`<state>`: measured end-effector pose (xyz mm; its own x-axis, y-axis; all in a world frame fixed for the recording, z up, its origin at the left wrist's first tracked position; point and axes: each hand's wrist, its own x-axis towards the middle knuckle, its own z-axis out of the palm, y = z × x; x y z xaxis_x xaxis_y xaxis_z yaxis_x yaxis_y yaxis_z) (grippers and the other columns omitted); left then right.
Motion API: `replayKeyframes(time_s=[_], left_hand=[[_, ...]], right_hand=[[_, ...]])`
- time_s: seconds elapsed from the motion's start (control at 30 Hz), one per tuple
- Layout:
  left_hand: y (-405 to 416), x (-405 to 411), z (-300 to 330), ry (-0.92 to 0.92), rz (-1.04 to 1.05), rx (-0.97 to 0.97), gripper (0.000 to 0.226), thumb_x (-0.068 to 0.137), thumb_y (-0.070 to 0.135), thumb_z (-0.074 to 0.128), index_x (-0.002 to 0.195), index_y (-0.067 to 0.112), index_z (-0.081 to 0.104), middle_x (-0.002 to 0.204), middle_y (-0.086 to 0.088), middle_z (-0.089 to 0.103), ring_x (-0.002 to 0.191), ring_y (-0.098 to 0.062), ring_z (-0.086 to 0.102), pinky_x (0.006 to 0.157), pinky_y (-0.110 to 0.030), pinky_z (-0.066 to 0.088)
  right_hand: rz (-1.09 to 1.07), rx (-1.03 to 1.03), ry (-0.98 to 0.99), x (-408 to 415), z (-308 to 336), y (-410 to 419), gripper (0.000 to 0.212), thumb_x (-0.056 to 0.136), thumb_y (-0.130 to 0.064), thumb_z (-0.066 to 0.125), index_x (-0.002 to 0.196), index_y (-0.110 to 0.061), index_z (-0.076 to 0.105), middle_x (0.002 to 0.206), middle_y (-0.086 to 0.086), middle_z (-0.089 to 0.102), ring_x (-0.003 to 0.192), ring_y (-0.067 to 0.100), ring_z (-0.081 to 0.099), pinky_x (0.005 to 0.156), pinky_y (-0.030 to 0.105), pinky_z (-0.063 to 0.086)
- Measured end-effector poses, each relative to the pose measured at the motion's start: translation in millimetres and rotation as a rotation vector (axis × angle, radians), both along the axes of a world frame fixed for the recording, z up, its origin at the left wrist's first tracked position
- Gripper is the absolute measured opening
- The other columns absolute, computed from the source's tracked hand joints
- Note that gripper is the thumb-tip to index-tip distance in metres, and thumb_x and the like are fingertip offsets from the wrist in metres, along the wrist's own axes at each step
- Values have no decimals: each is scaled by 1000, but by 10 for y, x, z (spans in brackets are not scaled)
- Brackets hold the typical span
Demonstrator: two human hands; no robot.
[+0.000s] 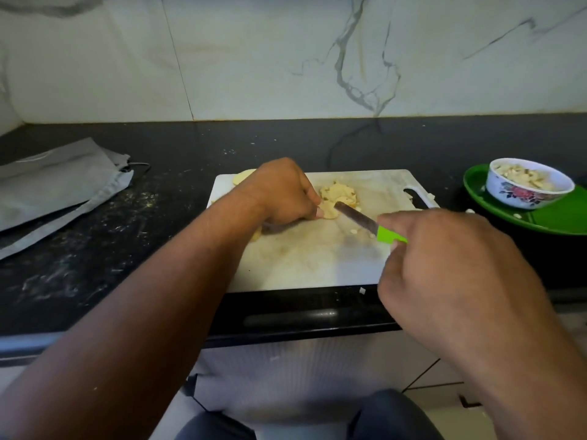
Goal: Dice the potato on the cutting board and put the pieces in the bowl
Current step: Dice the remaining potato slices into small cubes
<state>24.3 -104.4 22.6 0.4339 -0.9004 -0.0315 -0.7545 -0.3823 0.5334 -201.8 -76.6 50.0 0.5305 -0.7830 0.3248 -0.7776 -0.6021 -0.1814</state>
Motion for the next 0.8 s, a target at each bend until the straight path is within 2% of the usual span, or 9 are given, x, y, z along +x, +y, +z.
replayKeyframes(time_s=[0.13,0.23,0.33,0.43,0.53,0.63,0.8], left_hand=[[-2,-17,1,-31,37,-29,13,88,25,82,102,25,84,92,13,75,91,-9,67,92,-30,56],[-26,-24,-8,-37,73,-17,13,88,24,82,101,20,84,94,6,76,92,-13,68,92,-34,59],[-37,-9,-8,-48,66,-11,13,88,26,83,101,24,84,95,9,75,95,-11,67,94,-33,57],[-51,15,-12,-47,52,11,15,90,26,81,104,23,83,99,7,76,99,-13,67,97,-35,56],[-35,48,-36,30,53,-22,12,87,24,84,99,24,83,95,10,76,96,-10,67,96,-32,55],[-30,51,-49,80,75,-52,12,83,25,86,95,23,84,92,9,77,93,-10,68,92,-31,55],[-61,54,-44,90,114,-39,15,84,23,85,99,19,84,95,4,77,94,-14,69,92,-33,58]], right_hand=[[30,16,-38,275,-75,-127,36,84,-20,55,116,-29,69,93,-2,66,69,16,45,63,23,42],[72,49,-65,309,-153,-79,39,86,-22,57,124,-29,65,98,-4,66,72,14,52,63,22,45],[111,25,-16,139,-150,57,43,87,-27,54,130,-31,59,104,-9,64,81,12,57,67,21,47],[98,-31,82,-21,-52,138,46,88,-34,49,134,-40,52,111,-17,61,85,9,52,73,20,44],[41,-41,62,25,16,78,43,86,-29,53,128,-38,58,104,-12,65,76,13,41,66,23,38],[26,4,37,246,-49,-66,40,88,-23,56,126,-31,63,101,-4,66,72,15,42,64,23,40],[78,69,-5,352,-186,-76,39,90,-26,55,129,-30,60,99,-6,65,72,12,50,60,19,38]])
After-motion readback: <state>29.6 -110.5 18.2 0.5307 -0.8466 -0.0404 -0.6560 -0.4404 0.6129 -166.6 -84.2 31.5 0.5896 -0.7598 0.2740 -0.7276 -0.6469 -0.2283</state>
